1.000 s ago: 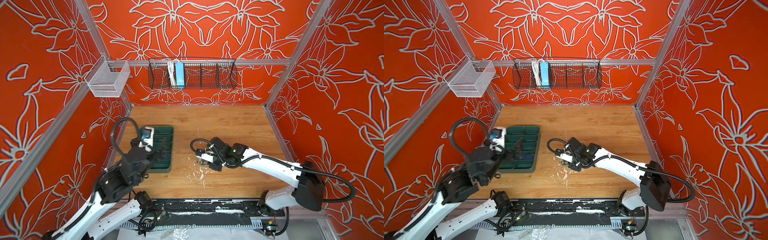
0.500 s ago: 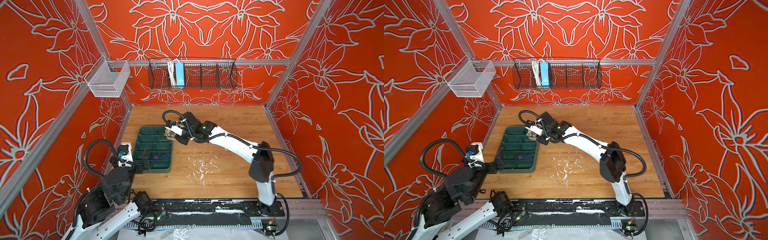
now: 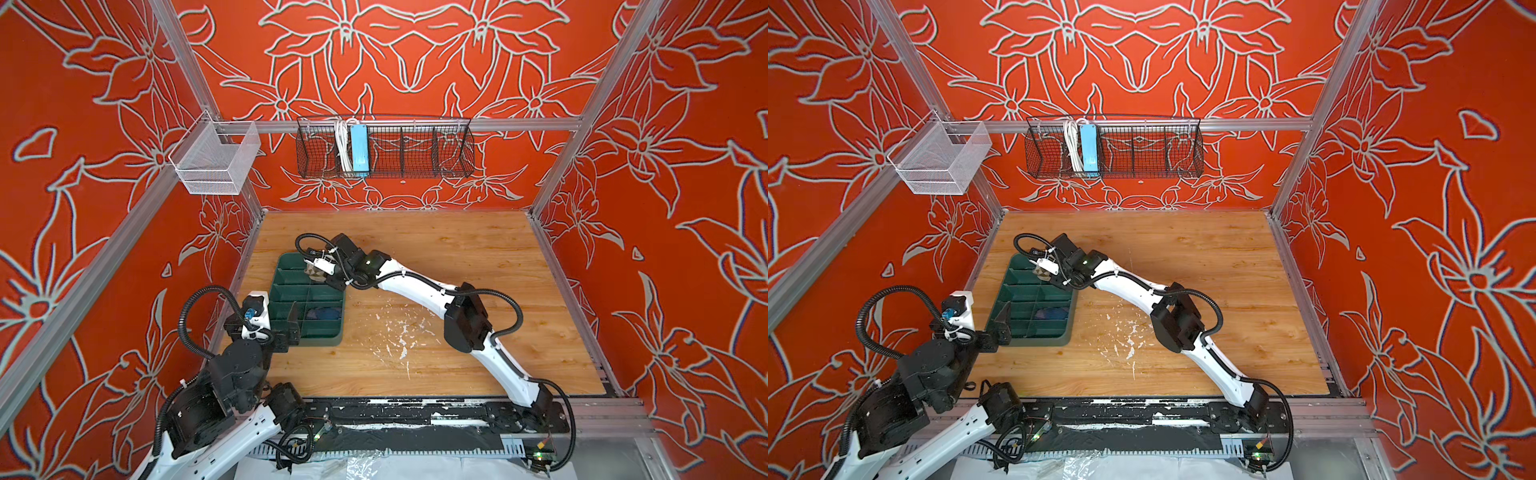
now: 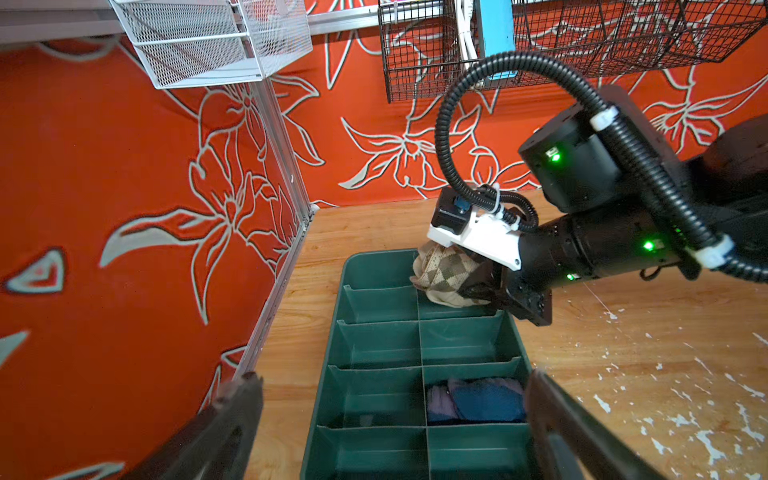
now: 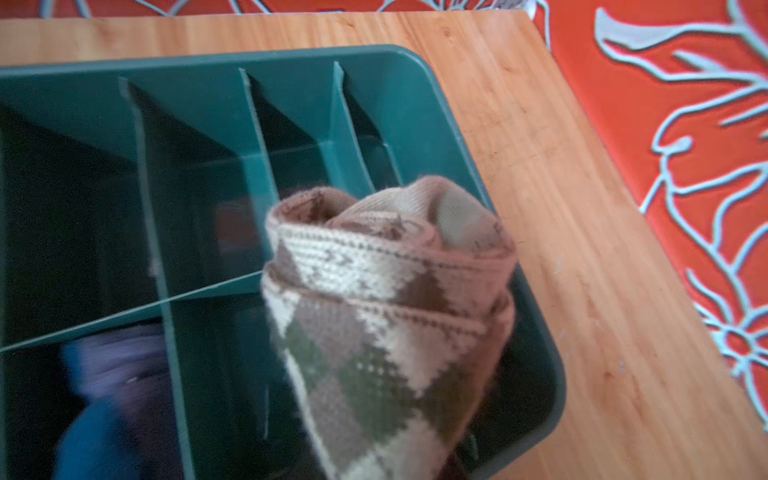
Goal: Roll the socks
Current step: 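Carry the rolled sock with the right gripper into a green tray compartment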
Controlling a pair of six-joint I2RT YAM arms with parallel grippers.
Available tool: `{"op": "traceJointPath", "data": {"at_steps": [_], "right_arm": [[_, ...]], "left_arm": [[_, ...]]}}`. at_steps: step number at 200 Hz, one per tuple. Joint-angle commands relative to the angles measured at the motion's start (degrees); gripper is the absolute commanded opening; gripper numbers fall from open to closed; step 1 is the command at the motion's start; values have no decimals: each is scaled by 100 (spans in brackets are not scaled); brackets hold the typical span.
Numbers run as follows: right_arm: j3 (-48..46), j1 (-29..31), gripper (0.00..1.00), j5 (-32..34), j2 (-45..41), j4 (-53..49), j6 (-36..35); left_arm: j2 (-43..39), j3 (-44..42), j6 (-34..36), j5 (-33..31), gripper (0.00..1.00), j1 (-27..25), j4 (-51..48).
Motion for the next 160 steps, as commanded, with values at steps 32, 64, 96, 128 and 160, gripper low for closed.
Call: {"op": "traceJointPath", "data": {"at_steps": [32,64,96,128,160], "right_arm": [[470,-21,0,926,537,-168,-917],[346,-32,0,998,569,-467,-1273],[61,-40,0,768,338,-1245,-1925],[-258,-154,0,543,48,-2161,-2351],[-866,-401,0,331,-349,-2700,-2454]], "left_arm": [[-131,-49,136,81,97,7,179],[-78,-49,171,106,97,7,179],[-52,-23,193,140,97,12,171],[68,21,258,235,97,7,162],[283,81,295,302,97,7,143]]}}
